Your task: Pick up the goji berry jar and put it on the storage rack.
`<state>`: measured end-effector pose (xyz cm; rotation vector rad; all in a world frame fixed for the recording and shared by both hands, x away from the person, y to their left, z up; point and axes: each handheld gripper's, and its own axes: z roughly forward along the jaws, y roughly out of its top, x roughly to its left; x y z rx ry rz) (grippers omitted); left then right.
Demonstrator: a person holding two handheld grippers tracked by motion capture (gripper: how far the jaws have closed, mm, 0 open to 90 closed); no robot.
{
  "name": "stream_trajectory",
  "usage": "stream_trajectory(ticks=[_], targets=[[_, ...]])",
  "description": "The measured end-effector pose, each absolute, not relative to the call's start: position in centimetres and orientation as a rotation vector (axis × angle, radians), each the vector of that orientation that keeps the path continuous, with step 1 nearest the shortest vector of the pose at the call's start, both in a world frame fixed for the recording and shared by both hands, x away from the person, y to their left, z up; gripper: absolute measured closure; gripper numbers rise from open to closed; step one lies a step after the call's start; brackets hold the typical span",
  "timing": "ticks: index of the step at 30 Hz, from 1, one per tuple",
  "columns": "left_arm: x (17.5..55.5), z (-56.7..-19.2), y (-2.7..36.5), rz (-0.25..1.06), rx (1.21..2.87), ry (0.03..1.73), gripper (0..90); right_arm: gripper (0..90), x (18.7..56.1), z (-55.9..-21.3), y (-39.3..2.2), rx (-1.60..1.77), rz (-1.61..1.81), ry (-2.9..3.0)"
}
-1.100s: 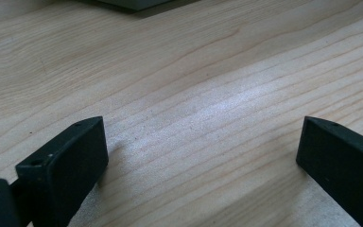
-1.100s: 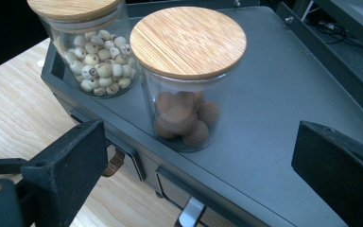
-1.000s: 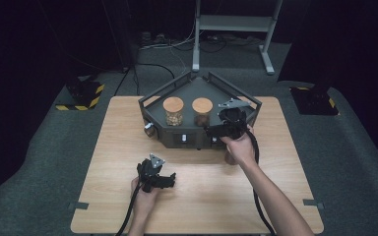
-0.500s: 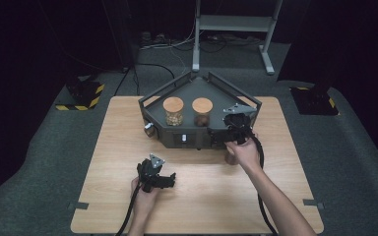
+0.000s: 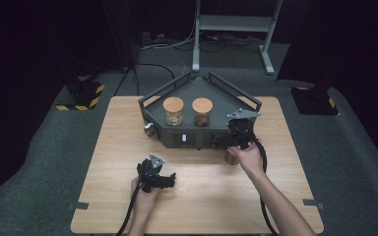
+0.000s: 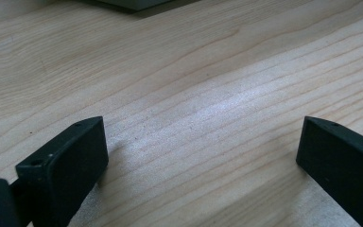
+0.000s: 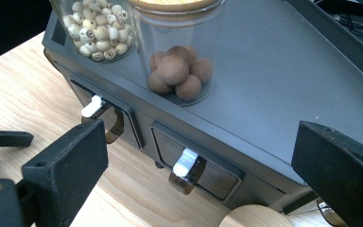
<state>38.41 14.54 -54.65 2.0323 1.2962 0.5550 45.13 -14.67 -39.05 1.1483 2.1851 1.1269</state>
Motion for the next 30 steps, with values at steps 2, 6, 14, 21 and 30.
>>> stream_trajectory(ticks=[2, 6, 14, 21, 30], targets=[[38.4, -54.6, 14.5, 0.555, 2.032, 1.296, 3.0, 4.3, 45.0, -39.1, -14.8, 1.147, 1.127, 2.184], [38.4, -54.7, 14.5, 0.557, 2.032, 1.297, 3.0, 4.3, 44.7, -39.3, -15.0, 1.150, 1.125, 2.183], [38.4, -54.7, 14.5, 0.557, 2.032, 1.297, 3.0, 4.4, 44.4, -40.0, -15.7, 1.171, 1.133, 2.181], [38.4, -54.6, 14.5, 0.557, 2.032, 1.297, 3.0, 4.4, 44.3, -40.4, -16.3, 1.193, 1.147, 2.174], [38.4, -54.7, 14.5, 0.557, 2.032, 1.297, 3.0, 4.6, 44.1, -40.9, -16.7, 1.207, 1.157, 2.178]])
